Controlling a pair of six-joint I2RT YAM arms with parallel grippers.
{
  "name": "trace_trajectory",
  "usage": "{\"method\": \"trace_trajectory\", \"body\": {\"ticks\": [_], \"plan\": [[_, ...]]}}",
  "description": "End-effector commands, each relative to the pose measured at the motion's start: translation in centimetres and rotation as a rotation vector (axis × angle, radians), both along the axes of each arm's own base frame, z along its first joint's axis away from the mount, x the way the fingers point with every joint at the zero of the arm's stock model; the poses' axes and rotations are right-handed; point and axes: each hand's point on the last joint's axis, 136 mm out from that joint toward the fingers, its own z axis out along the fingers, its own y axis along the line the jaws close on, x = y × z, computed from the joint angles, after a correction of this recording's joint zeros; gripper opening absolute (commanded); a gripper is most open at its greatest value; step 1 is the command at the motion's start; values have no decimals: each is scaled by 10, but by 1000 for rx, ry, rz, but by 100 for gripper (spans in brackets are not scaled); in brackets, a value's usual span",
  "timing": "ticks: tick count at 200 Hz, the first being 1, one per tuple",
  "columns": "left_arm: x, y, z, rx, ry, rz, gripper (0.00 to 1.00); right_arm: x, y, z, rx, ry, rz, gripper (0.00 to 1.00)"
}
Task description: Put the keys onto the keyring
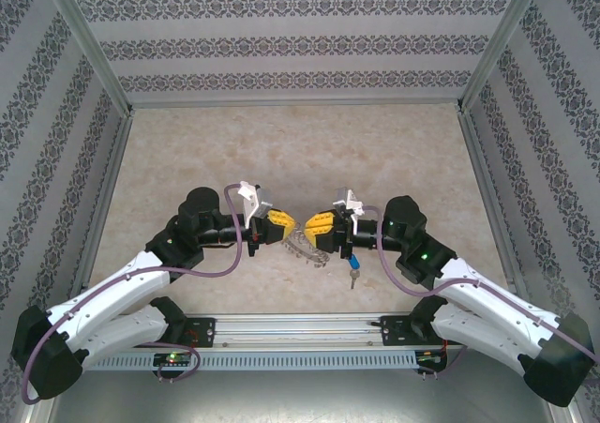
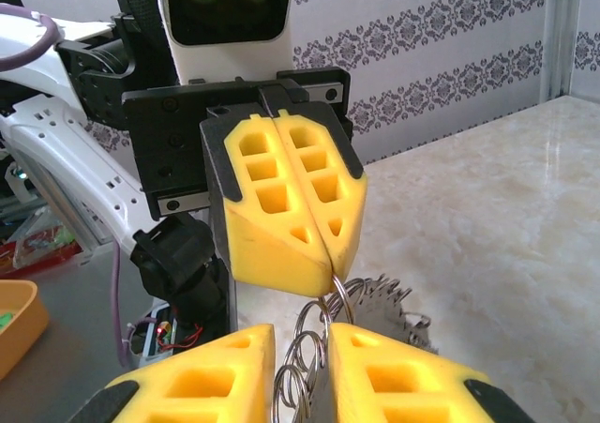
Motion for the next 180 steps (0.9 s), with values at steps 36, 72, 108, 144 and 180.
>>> {"method": "trace_trajectory", "body": {"ticks": [36, 72, 108, 144, 180], "plan": [[-11, -1, 30, -67, -90, -47, 0, -12, 1, 7, 28, -22, 54, 22], [-13, -2, 31, -72, -87, -56, 0, -14, 8, -1, 2, -8, 79, 20], [-14, -2, 30, -66, -82, -66, 0, -14, 10, 0, 3, -15, 86, 17], [-15, -6, 31, -76, -70, -90, 0, -12, 13, -1, -4, -17, 84, 13], [-17, -7, 30, -79, -65, -104, 0, -11, 15, -2, -9, -20, 87, 11]]}}
